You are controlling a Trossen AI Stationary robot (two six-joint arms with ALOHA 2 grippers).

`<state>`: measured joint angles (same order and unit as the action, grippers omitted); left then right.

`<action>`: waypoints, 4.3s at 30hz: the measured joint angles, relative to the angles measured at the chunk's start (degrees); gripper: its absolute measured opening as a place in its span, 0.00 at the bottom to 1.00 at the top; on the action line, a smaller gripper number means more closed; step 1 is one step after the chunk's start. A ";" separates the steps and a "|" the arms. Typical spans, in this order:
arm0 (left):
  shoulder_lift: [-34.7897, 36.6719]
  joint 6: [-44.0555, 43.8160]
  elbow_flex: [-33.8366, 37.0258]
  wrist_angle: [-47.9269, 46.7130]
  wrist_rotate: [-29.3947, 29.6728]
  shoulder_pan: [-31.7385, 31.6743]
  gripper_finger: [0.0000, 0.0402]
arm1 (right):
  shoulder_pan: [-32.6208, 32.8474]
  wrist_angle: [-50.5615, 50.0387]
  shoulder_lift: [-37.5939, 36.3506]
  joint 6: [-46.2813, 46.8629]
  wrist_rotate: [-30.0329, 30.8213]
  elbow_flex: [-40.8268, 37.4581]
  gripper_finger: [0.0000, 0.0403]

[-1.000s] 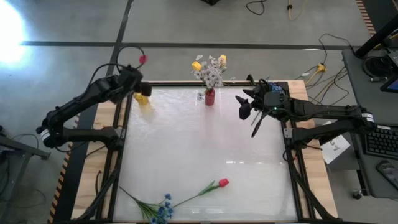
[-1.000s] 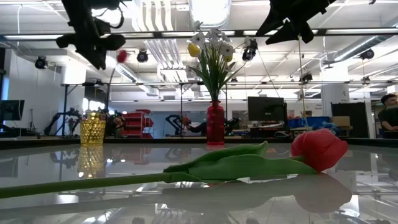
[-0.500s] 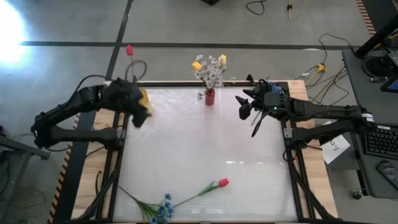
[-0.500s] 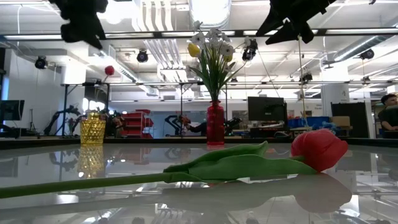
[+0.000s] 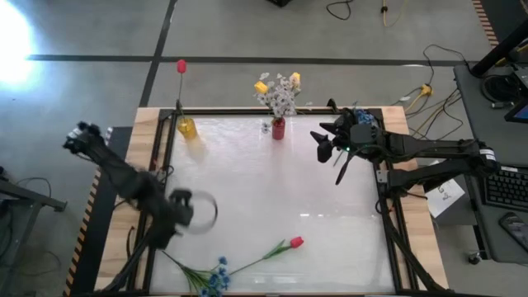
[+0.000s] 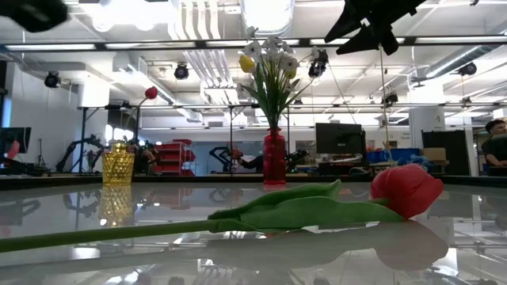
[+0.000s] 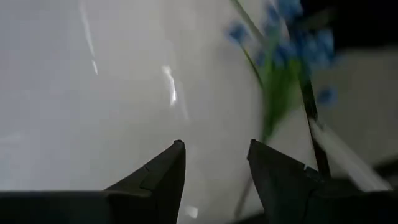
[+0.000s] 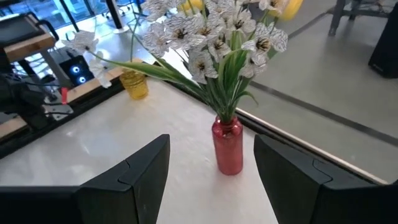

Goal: Sort flowers into vase by color
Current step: Put the bottom blue flowers into the yellow vase

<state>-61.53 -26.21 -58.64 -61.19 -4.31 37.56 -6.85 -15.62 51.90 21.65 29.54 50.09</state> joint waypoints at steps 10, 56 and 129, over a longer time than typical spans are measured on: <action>-17.24 -3.37 0.46 13.75 -6.89 13.97 0.41 | 0.00 0.00 0.00 1.98 0.04 0.00 0.56; -37.16 7.85 2.13 23.39 14.94 19.30 0.02 | 3.61 -2.54 -0.02 5.47 0.02 0.00 0.56; 12.11 27.59 42.69 95.85 52.33 -77.34 0.00 | 3.47 -12.57 0.78 -1.90 4.55 15.32 0.56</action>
<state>-49.42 1.39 -15.95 34.66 48.02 -39.78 -3.38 -28.18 52.68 19.74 34.09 65.41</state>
